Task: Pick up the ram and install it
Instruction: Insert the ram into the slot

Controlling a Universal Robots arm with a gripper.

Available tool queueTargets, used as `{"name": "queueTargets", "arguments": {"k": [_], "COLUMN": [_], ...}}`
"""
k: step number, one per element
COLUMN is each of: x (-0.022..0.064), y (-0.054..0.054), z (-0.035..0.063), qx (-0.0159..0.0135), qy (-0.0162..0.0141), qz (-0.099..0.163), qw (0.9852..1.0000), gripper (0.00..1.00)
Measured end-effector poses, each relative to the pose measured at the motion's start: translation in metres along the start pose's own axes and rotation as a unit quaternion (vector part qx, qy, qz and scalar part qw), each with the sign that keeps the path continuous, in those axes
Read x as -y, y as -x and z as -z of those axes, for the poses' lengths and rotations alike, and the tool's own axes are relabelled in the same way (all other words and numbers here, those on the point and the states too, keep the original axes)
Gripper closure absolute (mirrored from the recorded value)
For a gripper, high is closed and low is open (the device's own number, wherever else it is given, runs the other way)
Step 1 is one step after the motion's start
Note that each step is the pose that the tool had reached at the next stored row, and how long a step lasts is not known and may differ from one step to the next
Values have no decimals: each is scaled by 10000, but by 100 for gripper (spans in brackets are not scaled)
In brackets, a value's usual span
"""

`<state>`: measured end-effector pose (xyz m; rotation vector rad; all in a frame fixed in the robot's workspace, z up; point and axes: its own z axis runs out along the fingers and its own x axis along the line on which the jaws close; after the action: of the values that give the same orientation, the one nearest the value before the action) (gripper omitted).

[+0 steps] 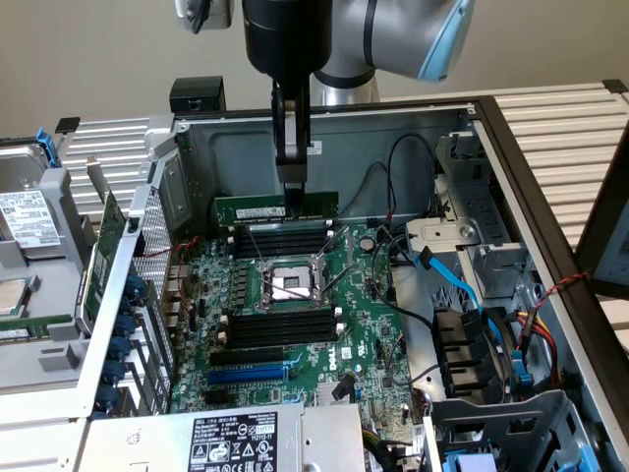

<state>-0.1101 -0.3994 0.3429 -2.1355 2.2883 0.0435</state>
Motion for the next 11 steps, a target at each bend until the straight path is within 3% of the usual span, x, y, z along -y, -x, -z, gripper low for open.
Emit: {"name": "queueTargets", "arguments": {"k": [11], "x": [7], "y": [-79], "z": [-195], "qx": [0], "qy": [-1], "qz": [-26], "qw": [10000], "gripper": [88]}}
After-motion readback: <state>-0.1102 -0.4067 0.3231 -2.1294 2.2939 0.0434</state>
